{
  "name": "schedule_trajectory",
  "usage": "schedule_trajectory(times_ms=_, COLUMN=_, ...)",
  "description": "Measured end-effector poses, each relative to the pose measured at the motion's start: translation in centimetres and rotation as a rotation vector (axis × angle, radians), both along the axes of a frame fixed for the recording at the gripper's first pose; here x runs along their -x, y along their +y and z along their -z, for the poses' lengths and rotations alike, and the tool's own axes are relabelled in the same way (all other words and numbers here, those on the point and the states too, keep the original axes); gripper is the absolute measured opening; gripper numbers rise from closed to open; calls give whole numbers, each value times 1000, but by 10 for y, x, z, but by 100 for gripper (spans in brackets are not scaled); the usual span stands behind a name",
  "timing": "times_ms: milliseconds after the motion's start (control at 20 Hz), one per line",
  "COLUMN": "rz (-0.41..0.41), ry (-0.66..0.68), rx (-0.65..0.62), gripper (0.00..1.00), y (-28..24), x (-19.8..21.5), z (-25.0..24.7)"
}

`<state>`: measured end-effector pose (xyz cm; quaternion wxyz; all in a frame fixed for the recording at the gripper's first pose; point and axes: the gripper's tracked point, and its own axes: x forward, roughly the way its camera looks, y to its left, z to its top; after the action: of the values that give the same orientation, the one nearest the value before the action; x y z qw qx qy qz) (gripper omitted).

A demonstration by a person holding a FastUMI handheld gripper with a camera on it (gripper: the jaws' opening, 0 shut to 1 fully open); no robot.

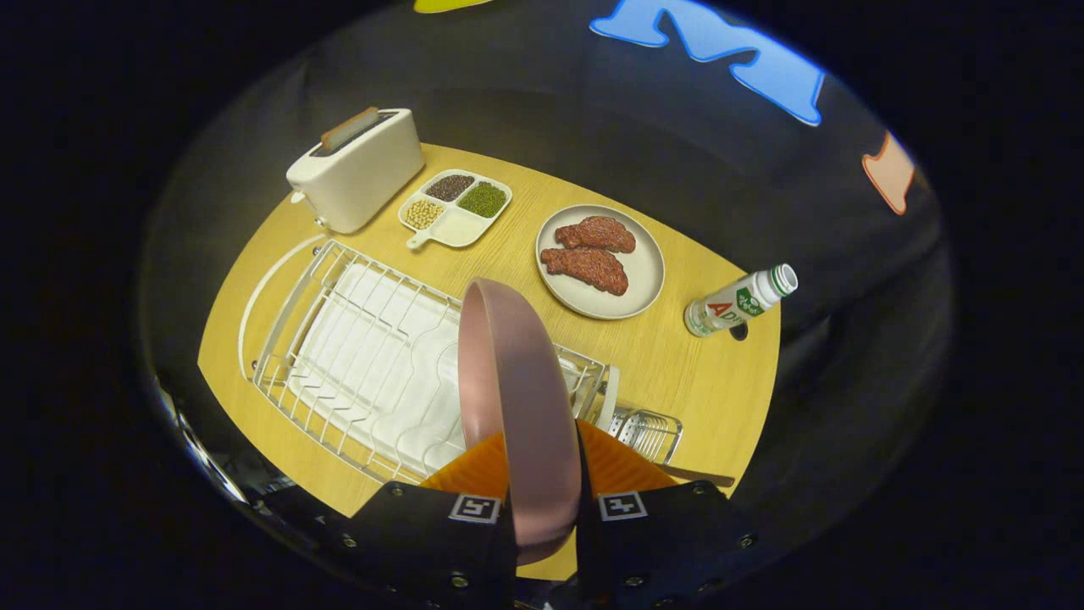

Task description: Take the plate from the dish rack, then take the spoon from the basket and place it into the plate.

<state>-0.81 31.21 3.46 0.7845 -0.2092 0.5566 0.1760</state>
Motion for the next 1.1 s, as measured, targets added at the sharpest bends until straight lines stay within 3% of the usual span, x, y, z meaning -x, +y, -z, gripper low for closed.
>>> schedule_trajectory(times_ms=400, rz=197, ry=153, rx=-332, gripper=28, y=-27, x=70, z=-19)
schedule_trajectory(times_ms=650, rz=270, ry=247, rx=-545, gripper=27, y=-33, x=132, z=-24)
schedule_trajectory(times_ms=1100, rz=394, ry=339, rx=-714, gripper=27, y=-50, x=230, z=36)
